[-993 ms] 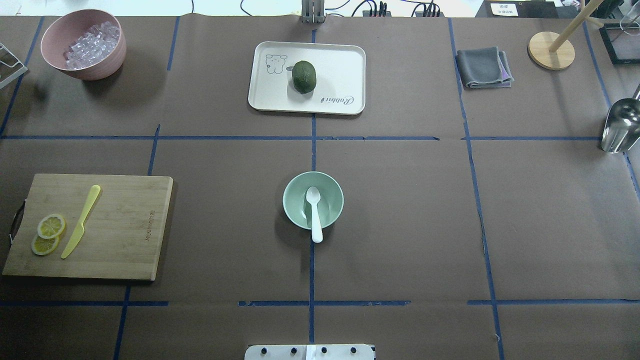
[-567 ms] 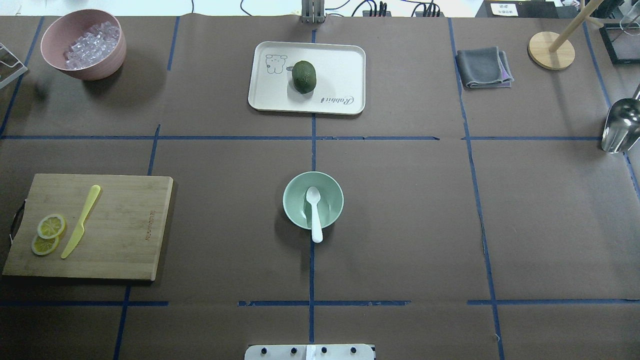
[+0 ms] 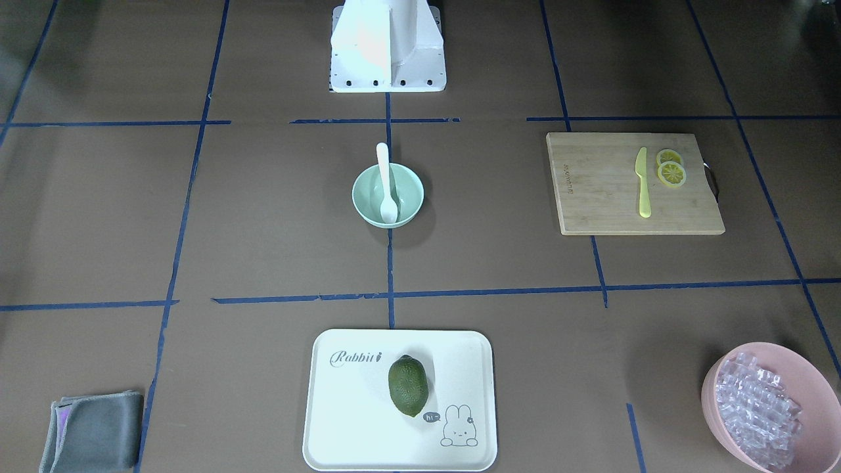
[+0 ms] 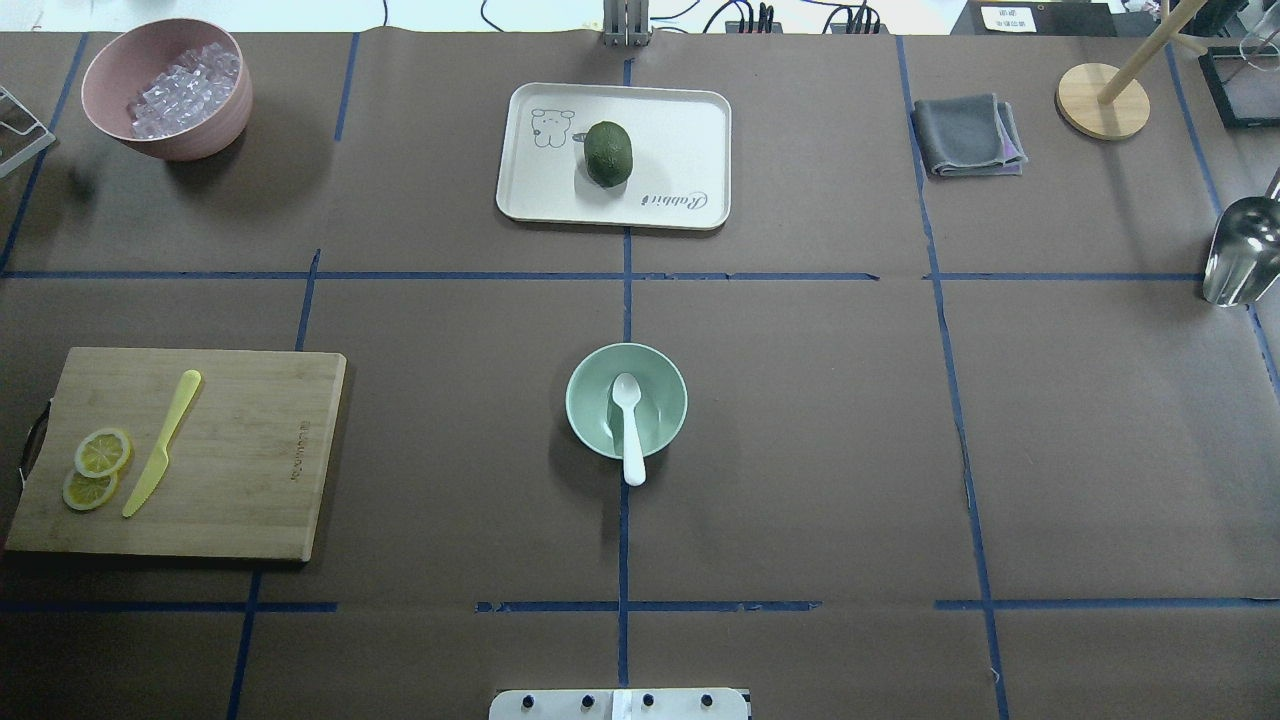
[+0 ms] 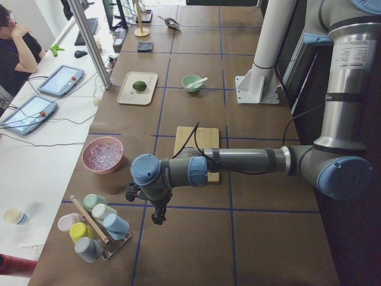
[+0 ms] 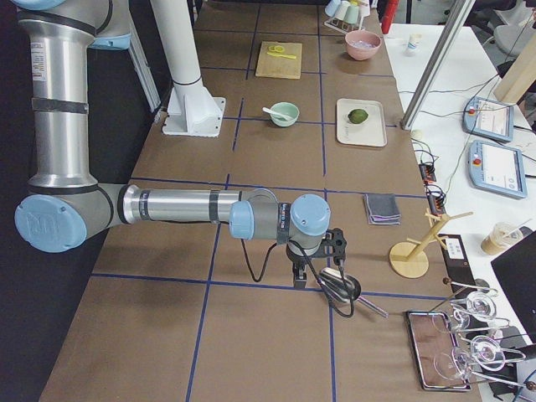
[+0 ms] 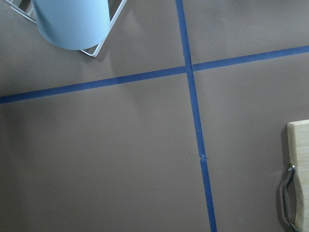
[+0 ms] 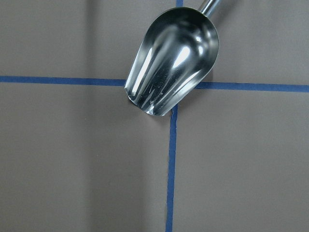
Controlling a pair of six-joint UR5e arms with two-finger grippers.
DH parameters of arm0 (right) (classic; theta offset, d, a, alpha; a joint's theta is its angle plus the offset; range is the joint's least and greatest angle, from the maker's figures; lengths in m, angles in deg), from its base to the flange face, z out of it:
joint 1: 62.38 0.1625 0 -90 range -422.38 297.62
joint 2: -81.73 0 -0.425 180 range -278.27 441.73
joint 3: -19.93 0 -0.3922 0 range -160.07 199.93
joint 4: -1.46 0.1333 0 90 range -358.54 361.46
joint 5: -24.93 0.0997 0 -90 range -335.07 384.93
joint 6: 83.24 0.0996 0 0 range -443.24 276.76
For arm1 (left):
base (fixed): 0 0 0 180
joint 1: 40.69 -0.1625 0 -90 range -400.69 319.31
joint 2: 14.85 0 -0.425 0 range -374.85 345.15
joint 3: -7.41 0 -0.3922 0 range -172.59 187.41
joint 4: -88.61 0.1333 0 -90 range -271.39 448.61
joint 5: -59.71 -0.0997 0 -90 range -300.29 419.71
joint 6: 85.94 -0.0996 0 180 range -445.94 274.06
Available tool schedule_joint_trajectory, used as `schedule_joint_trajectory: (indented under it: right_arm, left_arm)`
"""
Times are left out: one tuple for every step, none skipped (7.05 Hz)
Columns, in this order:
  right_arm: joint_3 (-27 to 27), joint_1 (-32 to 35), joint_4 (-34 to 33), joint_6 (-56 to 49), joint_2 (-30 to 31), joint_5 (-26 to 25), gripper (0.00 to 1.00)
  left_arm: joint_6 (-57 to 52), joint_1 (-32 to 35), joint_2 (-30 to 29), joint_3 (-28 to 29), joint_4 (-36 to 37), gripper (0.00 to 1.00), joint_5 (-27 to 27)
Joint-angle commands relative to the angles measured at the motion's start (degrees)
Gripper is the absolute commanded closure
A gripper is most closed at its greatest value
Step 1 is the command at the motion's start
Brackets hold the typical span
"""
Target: Place spoon in bowl
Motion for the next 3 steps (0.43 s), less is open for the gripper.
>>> schedule_joint_trajectory:
  right_arm:
    - [0.0, 0.0, 0.0, 0.0, 0.0, -0.01, 0.0]
    - [0.0, 0.0, 0.0, 0.09, 0.0, -0.01, 0.0]
    - [0.18, 0.0, 0.0, 0.17, -0.17, 0.08, 0.0]
  left_arm:
    - [0.11, 0.0, 0.06, -0.02, -0.08, 0.0, -0.09]
    - [0.19, 0.0, 0.06, -0.02, -0.08, 0.0, -0.09]
    - [0.2, 0.0, -0.02, -0.02, -0.08, 0.0, -0.09]
